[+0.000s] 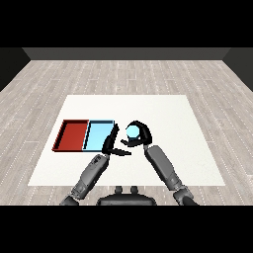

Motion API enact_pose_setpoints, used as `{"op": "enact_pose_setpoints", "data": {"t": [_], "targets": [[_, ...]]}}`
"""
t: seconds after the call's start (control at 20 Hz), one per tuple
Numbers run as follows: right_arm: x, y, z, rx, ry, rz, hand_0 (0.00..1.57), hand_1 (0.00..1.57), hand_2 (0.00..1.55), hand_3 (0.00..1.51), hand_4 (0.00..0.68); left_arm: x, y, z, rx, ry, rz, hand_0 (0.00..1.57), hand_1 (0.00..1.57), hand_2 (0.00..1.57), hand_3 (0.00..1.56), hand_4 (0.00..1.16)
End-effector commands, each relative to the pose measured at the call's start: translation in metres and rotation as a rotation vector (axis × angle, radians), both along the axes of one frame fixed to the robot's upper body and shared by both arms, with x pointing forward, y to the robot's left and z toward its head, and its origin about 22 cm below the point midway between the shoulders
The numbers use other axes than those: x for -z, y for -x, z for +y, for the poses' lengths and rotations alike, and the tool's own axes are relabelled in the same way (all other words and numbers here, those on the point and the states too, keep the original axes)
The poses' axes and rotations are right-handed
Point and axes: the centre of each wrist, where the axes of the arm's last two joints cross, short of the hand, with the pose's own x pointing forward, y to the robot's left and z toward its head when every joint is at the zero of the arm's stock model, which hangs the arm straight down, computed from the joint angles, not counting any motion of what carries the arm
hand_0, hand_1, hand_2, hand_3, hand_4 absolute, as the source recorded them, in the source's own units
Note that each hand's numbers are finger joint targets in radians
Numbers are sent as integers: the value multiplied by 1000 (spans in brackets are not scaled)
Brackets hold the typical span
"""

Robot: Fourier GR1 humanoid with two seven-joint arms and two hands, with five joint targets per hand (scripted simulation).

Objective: Pick the blue can and put it in the blue box

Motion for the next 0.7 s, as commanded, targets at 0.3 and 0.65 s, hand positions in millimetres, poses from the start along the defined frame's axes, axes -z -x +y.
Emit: {"op": "enact_pose_setpoints", "data": {"t": [0.3,0.65], "targets": [[-5,18,32,-38,-4,-17,1399,1399,1444,1407,666,13,-15,-16,38,-12,36,0,0,0,0,0],[-8,8,32,-60,27,-13,1408,1408,1429,1391,651,8,-10,-10,43,9,30,0,0,0,0,0]]}}
